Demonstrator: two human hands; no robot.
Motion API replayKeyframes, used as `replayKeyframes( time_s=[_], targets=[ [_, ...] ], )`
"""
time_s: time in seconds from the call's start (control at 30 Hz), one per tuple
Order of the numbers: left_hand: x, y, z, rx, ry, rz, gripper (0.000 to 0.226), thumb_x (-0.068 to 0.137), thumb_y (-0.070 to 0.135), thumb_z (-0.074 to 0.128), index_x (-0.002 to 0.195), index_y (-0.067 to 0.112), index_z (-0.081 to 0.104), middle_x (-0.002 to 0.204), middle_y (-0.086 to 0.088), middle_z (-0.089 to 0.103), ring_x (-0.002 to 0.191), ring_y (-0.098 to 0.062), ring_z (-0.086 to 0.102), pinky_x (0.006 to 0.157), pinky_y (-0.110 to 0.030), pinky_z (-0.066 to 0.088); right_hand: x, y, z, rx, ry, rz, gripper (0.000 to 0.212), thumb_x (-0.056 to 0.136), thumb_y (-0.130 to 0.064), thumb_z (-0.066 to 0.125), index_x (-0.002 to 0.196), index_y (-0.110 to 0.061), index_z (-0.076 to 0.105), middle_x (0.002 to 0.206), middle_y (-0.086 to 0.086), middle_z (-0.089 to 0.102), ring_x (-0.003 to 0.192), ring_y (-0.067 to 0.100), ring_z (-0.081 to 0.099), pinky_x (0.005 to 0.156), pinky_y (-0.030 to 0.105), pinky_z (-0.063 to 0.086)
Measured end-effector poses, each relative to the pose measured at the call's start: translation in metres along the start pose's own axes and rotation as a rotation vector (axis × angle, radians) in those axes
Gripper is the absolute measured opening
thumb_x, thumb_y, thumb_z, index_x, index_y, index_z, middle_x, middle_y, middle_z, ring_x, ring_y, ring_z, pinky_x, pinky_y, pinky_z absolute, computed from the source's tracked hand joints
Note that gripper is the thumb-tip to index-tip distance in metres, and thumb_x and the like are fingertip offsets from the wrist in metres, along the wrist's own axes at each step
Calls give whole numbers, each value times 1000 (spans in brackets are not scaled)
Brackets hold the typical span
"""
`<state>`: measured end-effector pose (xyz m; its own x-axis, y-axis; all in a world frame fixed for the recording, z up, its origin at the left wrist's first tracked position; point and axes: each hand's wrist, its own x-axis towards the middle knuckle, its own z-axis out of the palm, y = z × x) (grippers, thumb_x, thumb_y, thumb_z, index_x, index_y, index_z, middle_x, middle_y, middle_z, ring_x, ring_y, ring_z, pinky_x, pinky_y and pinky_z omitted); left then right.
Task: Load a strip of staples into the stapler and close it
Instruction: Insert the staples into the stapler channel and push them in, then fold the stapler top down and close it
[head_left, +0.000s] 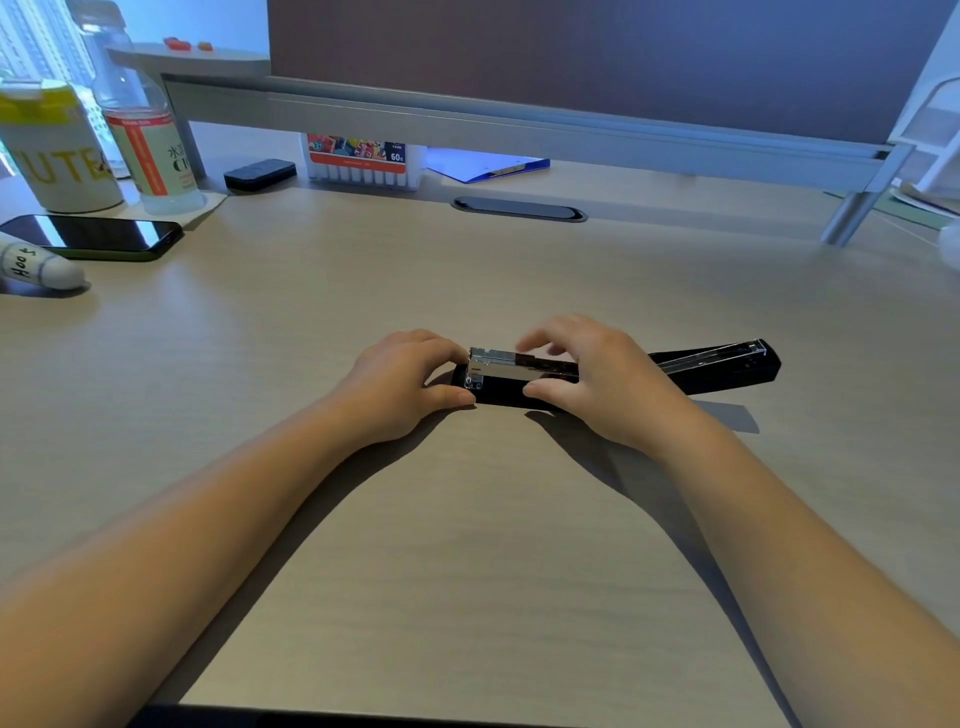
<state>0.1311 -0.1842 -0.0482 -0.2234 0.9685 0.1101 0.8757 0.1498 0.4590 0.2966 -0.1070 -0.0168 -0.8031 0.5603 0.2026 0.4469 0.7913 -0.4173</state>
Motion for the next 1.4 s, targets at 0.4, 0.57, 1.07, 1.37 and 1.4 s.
replayKeyframes(
  time_s=[0.4, 0.57, 1.07, 1.37, 1.4],
  targets=[
    [2, -15, -15, 53, 5, -98, 39, 83, 28, 56, 120, 19, 52, 127, -12, 53, 118, -30, 43, 99, -43, 38, -14, 18, -35, -491, -5, 318, 34, 69, -38, 65, 95, -20, 52, 98, 5, 64, 86, 26, 51, 70, 32, 31],
    [1, -14, -17, 55, -1, -106, 39, 83, 28, 55, 121, 18, 51, 125, -13, 54, 117, -30, 43, 98, -42, 38, -28, 32, -48, -113, 37, 397, 38, 67, -27, 72, 99, -19, 53, 96, 4, 59, 88, 24, 52, 73, 33, 42],
    [5, -5, -9, 89, 32, -113, 42, 84, 32, 52, 125, 21, 48, 129, -10, 53, 119, -29, 43, 97, -43, 39, 1, 24, -25, 855, 475, 259, 34, 73, 3, 65, 95, -18, 48, 96, 7, 56, 94, 26, 56, 88, 40, 50],
    [14, -3, -3, 69, 43, -101, 40, 82, 35, 55, 121, 25, 51, 126, -6, 55, 117, -26, 45, 92, -41, 38, 29, 3, -7, 354, 219, 54, 45, 78, -8, 62, 121, -17, 51, 102, 2, 56, 95, 20, 51, 85, 27, 37],
    [14, -4, -3, 67, 45, -101, 40, 82, 35, 55, 121, 26, 52, 126, -6, 55, 117, -26, 45, 92, -41, 38, 30, 2, -5, 314, 188, 40, 46, 79, -8, 61, 122, -17, 51, 106, 4, 58, 99, 21, 52, 86, 26, 36]
  ],
)
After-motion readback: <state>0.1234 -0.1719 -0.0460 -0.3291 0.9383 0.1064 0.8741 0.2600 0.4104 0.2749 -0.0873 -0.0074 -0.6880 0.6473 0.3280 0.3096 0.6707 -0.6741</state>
